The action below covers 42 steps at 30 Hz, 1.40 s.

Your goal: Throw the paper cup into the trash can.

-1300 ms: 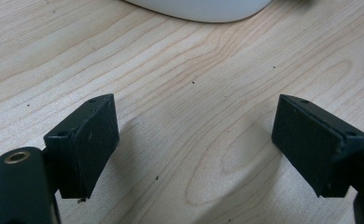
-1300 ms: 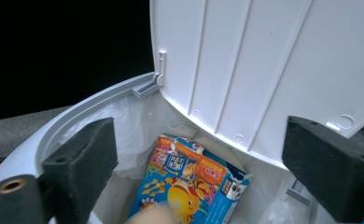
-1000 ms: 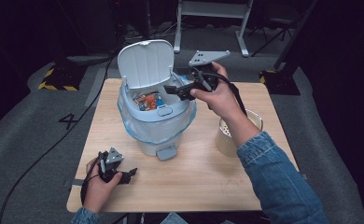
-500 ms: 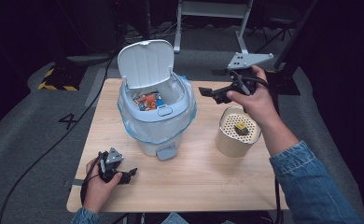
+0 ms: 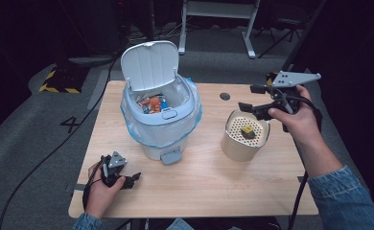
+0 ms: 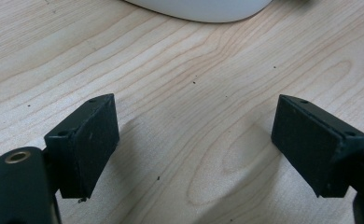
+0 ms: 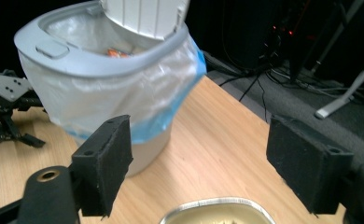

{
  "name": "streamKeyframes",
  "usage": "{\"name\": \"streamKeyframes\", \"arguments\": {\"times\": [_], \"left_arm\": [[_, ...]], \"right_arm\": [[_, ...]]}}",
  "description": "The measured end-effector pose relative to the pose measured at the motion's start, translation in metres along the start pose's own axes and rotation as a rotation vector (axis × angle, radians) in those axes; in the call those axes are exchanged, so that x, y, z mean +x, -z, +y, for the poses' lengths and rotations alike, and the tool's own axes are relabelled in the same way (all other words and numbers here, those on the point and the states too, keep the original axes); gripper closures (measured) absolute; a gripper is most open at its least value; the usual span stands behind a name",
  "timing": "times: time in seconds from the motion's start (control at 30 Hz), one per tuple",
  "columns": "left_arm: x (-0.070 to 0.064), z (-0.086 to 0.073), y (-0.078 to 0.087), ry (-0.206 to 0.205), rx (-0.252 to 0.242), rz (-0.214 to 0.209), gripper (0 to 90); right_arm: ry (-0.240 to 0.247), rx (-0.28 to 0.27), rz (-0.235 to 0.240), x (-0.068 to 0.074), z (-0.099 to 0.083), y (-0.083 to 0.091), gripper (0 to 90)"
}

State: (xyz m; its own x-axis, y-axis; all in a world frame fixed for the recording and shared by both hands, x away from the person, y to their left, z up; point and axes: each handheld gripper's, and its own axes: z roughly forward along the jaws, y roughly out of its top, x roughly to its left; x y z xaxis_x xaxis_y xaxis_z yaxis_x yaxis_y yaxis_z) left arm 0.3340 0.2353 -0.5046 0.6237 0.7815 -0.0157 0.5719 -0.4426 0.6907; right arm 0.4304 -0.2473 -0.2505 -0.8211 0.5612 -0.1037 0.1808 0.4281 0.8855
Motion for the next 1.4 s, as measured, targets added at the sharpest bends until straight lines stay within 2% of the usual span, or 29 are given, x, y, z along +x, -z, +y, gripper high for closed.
{"name": "streamKeyframes", "arguments": {"times": [0.33, 0.6, 0.97, 1.07, 1.4], "left_arm": [[0.005, 0.000, 0.000, 0.005, 0.000, 0.008, 15.4], [0.005, 0.000, 0.000, 0.005, 0.001, 0.010, 15.4], [0.005, 0.000, 0.000, 0.003, 0.000, 0.012, 15.4], [0.005, 0.000, 0.000, 0.003, 0.000, 0.012, 15.4], [0.005, 0.000, 0.000, 0.003, 0.000, 0.011, 15.4]], "right_arm": [[-0.073, 0.037, -0.047, -0.011, -0.048, 0.031, 23.9], [-0.119, 0.099, -0.068, -0.010, -0.085, 0.046, 27.4], [-0.164, 0.152, -0.102, -0.006, -0.132, 0.055, 27.3], [-0.183, 0.154, -0.113, -0.005, -0.148, 0.056, 27.1], [-0.235, 0.212, -0.129, 0.000, -0.208, 0.050, 25.3]]}}
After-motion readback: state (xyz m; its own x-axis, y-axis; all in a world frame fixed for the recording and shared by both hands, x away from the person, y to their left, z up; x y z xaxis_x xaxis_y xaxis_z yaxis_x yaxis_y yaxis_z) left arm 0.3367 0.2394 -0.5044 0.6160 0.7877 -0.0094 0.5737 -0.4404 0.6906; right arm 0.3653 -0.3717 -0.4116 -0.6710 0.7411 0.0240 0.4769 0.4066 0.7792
